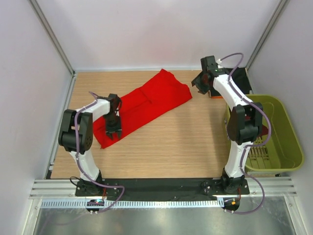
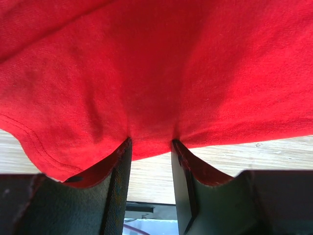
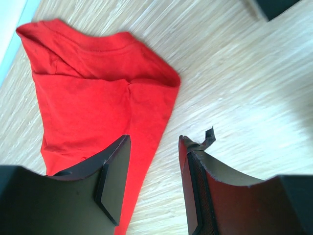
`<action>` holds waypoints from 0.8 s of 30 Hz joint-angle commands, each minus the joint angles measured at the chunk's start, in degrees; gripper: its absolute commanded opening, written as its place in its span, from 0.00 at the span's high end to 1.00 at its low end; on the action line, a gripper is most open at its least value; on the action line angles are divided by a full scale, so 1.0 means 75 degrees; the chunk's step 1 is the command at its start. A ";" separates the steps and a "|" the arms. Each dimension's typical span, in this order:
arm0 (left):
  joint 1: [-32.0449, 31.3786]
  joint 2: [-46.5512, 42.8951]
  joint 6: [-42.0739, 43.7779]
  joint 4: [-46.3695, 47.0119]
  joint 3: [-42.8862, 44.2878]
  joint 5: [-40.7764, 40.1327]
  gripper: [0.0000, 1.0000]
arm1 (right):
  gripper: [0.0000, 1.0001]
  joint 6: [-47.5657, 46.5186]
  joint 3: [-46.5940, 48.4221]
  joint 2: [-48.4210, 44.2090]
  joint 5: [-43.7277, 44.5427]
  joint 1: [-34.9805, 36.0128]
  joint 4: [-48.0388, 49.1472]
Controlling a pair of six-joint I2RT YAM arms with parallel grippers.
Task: Fold and stack the t-shirts
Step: Fold the tshirt
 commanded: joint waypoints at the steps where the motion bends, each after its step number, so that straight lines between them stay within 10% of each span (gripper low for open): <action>1: -0.0030 0.0158 -0.0146 0.0368 -0.0478 0.0020 0.61 | 0.49 0.0004 -0.0384 -0.0594 -0.0031 -0.0066 0.0321; 24: -0.2198 -0.1037 -0.3181 0.0860 -0.1545 0.1603 0.56 | 0.44 0.0297 -0.1216 0.0131 -0.1461 -0.0102 0.1984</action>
